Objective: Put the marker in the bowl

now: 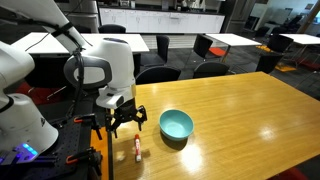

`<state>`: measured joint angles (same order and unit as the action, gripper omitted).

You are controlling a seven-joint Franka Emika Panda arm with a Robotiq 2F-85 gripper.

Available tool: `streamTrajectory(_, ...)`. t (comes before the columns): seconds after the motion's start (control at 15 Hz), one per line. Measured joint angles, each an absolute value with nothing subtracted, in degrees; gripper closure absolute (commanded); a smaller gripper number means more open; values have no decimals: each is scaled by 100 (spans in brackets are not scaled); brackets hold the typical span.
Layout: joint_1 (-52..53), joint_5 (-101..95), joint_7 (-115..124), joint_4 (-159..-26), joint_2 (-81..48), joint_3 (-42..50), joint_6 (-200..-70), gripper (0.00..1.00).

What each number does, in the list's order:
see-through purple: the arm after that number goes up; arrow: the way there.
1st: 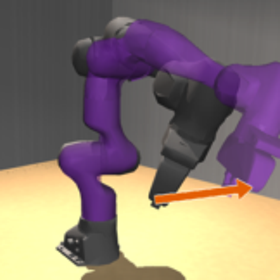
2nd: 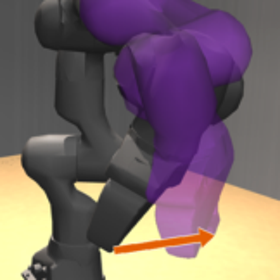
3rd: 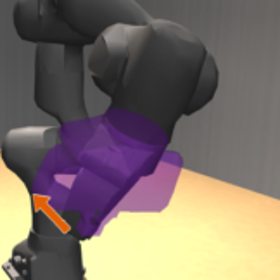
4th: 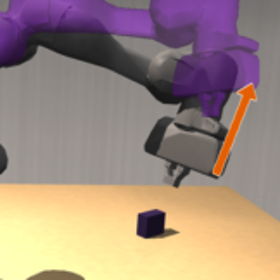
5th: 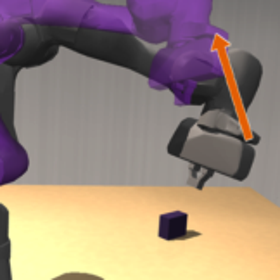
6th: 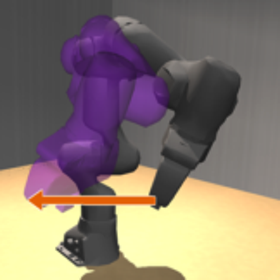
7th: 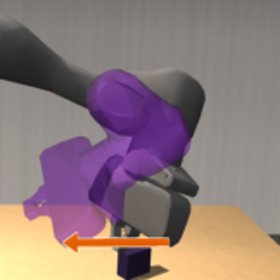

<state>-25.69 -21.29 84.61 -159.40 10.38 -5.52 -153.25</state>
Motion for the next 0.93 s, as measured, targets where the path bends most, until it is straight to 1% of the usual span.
streamTrajectory(0.93, -1849, -2302, 9058, -15933, -10, 595, -16238, 0)
